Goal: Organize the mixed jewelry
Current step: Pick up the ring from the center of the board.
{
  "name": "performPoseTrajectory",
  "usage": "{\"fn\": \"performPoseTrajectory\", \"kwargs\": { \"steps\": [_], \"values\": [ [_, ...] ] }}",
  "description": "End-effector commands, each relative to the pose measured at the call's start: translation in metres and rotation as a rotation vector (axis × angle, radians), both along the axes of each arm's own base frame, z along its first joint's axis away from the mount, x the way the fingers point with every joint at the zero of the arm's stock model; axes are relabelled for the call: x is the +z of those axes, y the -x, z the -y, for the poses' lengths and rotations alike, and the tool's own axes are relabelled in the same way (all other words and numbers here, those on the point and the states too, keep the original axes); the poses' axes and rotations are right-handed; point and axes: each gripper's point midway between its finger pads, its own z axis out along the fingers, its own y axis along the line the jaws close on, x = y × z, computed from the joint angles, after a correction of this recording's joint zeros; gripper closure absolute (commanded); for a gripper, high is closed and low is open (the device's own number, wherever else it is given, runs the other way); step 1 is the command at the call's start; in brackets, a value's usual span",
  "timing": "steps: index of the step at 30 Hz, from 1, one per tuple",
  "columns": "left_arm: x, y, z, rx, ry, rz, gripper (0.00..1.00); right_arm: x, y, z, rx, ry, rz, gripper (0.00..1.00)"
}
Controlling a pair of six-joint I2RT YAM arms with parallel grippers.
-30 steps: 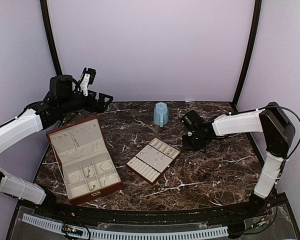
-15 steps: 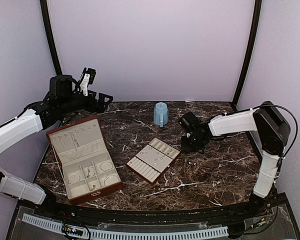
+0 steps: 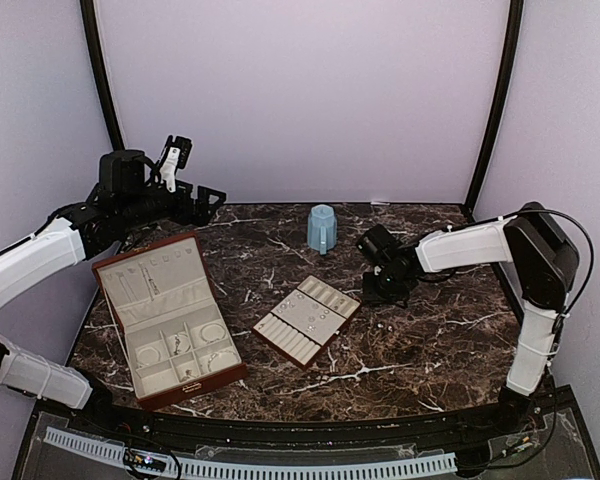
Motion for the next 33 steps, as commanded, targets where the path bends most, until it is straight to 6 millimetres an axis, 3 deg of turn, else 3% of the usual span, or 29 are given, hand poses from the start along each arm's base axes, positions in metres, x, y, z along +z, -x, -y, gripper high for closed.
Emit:
{"fn": "performPoseTrajectory", "kwargs": {
  "steps": [1,33],
  "values": [
    [0.01,0.005,-0.004,0.003,0.002,0.036,0.01,-0.005,0.003,0.005,-0.023,0.041,-0.012,0.92],
    [0.01,0.005,-0.004,0.005,-0.001,0.037,0.01,0.015,-0.003,0.008,-0.047,0.061,0.049,0.85]
  ]
}}
